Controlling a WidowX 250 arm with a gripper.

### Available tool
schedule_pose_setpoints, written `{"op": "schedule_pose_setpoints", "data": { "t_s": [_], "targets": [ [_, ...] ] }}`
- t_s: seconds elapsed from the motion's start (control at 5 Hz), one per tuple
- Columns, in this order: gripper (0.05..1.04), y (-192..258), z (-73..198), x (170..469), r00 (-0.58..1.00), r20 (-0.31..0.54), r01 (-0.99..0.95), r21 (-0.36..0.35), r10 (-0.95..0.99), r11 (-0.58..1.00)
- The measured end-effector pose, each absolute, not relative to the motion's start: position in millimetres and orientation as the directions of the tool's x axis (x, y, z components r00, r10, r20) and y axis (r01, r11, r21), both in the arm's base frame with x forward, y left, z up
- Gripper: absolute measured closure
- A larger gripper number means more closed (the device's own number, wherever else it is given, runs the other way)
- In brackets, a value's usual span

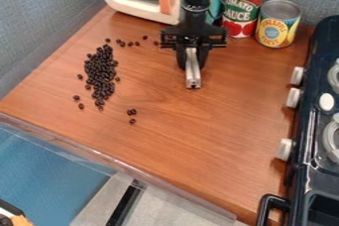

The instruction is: Sweep into pile

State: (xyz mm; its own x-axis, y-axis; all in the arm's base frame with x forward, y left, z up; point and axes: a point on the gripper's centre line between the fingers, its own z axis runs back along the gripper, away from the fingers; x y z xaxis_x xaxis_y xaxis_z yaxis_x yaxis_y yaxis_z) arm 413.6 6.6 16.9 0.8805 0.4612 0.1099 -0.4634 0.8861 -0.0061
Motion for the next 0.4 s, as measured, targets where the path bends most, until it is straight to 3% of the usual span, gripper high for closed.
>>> {"op": "schedule_pose_setpoints", "data": {
  "t_s": [0.4],
  "targets": [
    [0.71,7.4,16.3,422.0,0.872,0.122,-0.477,0.004,0.473,0.879]
  ]
}}
